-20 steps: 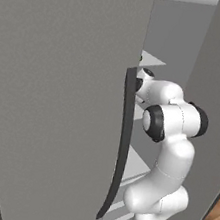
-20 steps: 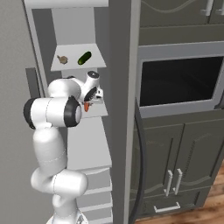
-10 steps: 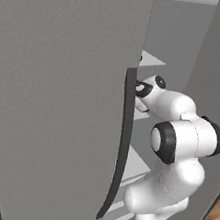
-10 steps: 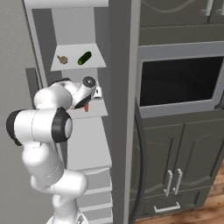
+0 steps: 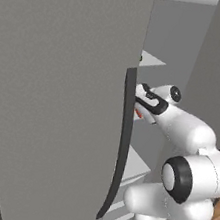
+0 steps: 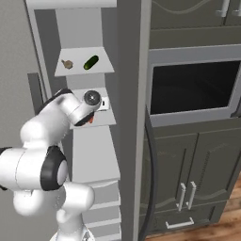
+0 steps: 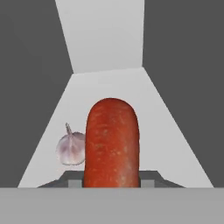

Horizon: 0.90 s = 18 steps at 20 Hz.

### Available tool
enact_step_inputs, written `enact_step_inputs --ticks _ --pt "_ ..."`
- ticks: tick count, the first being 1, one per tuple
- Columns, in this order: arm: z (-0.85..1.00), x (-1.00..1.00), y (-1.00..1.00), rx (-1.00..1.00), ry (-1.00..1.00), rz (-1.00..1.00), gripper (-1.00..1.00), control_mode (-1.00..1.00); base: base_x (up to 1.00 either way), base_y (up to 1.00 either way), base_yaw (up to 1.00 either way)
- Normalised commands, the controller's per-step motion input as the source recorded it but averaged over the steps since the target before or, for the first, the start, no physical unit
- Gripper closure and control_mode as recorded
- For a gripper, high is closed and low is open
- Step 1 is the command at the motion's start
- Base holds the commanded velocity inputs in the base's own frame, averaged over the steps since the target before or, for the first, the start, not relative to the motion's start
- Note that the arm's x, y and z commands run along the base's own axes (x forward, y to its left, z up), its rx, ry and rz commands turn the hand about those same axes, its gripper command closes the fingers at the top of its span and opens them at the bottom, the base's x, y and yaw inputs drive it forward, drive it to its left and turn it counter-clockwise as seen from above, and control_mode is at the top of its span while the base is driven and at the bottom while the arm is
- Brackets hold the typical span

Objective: Take the garlic and carrot from the second highest rack and move them to the highest rack where the cucumber and garlic are located, to maximize freezer space. Close the freezer door after rearranging.

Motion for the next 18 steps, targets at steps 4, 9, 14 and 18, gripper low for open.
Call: enact_step_inputs --ticks 4,9,14,18 --pt "0.89 -0.67 -0.23 0.14 0.01 -0.03 1.00 -1.00 0.00 0.00 0.00" --pt "0.86 -0.77 -0.15 0.11 0.00 -0.03 1.00 -1.00 0.00 0.00 0.00" --pt "0.85 -0.79 -0.11 0.05 0.00 -0.09 1.00 -1.00 0.00 0.00 0.00" --pt "0.91 -0.56 -0.08 0.01 0.00 -0.06 1.00 -1.00 0.00 0.00 0.00"
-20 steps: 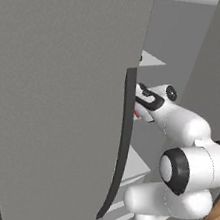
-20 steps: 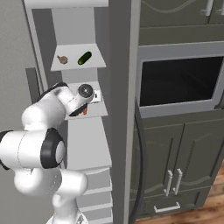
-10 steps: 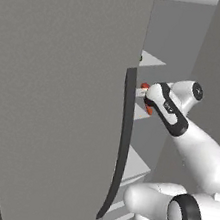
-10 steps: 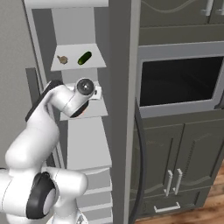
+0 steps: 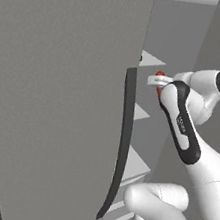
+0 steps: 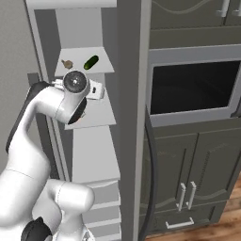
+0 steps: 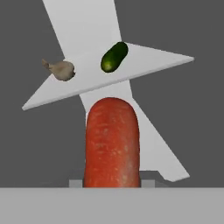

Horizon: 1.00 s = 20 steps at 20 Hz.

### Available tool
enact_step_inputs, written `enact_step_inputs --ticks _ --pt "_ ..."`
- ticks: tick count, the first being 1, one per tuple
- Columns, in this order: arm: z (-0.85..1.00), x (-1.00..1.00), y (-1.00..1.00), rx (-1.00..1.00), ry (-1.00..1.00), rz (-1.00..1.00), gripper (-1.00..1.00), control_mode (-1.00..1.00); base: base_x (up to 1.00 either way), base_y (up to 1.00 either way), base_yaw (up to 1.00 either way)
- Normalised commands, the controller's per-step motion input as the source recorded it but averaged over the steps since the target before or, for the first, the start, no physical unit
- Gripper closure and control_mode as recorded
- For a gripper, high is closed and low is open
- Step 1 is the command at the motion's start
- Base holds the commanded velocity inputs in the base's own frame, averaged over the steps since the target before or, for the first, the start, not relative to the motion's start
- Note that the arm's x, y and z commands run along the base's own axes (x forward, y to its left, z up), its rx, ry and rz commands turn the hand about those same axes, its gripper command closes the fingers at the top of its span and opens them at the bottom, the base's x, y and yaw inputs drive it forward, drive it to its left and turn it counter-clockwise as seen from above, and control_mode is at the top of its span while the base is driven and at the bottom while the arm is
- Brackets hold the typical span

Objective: Take the garlic and carrot from the second highest rack and move them to the highest rack where the cucumber and garlic are located, to maximize freezer space. Close the freezer door after rearranging.

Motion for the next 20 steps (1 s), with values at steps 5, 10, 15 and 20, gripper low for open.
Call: enact_step_inputs --ticks 5,10,15,20 --pt "0.76 -0.12 0.00 0.00 0.05 -0.01 1.00 -1.00 0.00 0.00 0.00" --pt "0.36 0.38 0.00 0.00 0.20 0.00 1.00 -1.00 0.00 0.00 0.00" --pt "0.14 0.58 0.00 0.00 0.17 0.00 1.00 -1.00 0.00 0.00 0.00" --pt "-0.02 0.63 0.01 0.00 0.08 0.00 1.00 -1.00 0.00 0.00 0.00"
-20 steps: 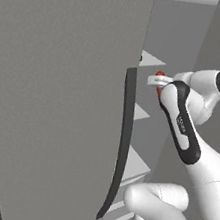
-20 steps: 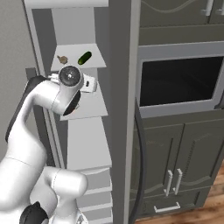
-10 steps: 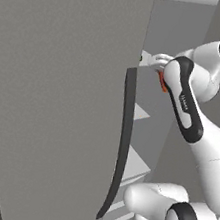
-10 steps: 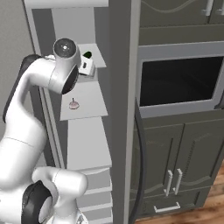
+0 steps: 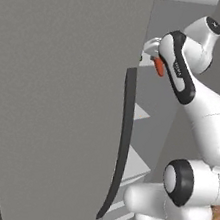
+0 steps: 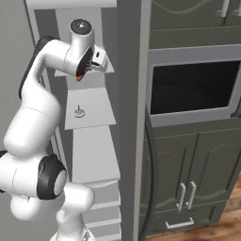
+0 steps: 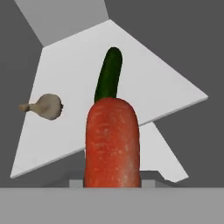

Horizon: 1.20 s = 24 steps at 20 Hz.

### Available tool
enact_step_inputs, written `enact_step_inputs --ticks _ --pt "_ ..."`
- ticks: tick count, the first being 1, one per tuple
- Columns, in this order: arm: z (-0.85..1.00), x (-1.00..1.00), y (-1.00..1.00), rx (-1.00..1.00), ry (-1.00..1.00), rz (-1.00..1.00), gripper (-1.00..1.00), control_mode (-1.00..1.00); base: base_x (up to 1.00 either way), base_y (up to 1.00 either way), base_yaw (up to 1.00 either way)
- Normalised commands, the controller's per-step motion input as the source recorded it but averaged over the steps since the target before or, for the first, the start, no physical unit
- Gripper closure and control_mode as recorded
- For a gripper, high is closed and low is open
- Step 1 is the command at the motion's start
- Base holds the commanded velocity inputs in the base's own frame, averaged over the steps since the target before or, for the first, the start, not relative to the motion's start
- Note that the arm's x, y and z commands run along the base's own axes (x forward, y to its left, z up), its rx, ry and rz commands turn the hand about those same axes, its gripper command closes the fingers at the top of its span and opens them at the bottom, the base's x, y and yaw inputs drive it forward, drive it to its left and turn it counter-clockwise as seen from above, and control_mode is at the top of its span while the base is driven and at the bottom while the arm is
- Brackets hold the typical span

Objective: Take the garlic and carrot from the second highest rack and move them to the highest rack where the cucumber and garlic are located, to maximize freezer space. Close the freezer door after rearranging.

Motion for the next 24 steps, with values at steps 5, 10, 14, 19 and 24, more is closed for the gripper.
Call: enact_step_inputs --ticks 5,10,14,19,24 --pt "-0.23 0.64 0.05 0.00 0.01 0.00 1.00 -1.00 0.00 0.00 0.00" --pt "-0.25 0.69 0.13 0.00 0.01 0.00 1.00 -1.00 0.00 0.00 0.00" --pt "-0.12 0.70 0.15 0.00 0.04 0.00 1.00 -1.00 0.00 0.00 0.00" --pt "-0.02 0.70 0.15 0.00 0.10 0.00 1.00 -1.00 0.00 0.00 0.00" --pt "-0.07 0.69 0.11 0.00 0.11 0.00 1.00 -1.00 0.00 0.00 0.00"
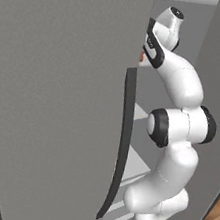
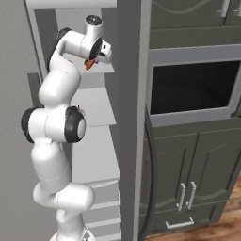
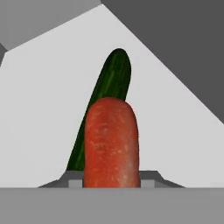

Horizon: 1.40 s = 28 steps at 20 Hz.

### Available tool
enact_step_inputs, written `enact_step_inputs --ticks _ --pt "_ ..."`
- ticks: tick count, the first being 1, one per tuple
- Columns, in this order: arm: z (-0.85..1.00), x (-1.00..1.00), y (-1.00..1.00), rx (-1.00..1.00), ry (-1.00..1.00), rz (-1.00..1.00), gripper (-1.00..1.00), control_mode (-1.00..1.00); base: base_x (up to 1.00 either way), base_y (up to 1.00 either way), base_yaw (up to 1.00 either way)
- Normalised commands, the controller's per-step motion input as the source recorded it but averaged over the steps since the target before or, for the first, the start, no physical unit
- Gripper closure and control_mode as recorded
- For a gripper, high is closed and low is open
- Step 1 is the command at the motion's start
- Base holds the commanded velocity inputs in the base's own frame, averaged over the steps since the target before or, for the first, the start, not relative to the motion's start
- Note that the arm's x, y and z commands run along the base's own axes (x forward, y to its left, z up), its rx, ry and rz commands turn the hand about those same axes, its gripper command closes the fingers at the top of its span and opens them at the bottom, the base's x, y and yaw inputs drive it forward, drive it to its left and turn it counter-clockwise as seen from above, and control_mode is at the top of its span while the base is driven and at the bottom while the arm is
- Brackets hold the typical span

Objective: Take the garlic and carrot from the second highest rack and move them to the highest rack where the cucumber and garlic are located, to maximize freezer space. Close the freezer door after rearranging.

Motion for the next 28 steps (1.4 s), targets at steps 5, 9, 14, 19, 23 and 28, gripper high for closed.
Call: enact_step_inputs --ticks 5,9,14,19,23,28 --pt "-0.36 0.52 0.13 0.00 0.00 -0.02 1.00 -1.00 0.00 0.00 0.00" --pt "-0.39 0.34 0.14 0.00 -0.01 0.00 1.00 -1.00 0.00 0.00 0.00" --pt "-0.45 0.09 0.24 -0.02 -0.20 -0.06 -1.00 -1.00 0.00 0.00 0.00" --pt "-0.26 0.00 0.06 -0.01 -0.17 -0.12 -1.00 -1.00 0.00 0.00 0.00" --pt "-0.11 -0.10 -0.01 0.02 -0.08 -0.05 -1.00 -1.00 0.00 0.00 0.00" --pt "0.02 -0.39 -0.13 0.13 0.00 -0.10 -1.00 -1.00 0.00 0.00 0.00"
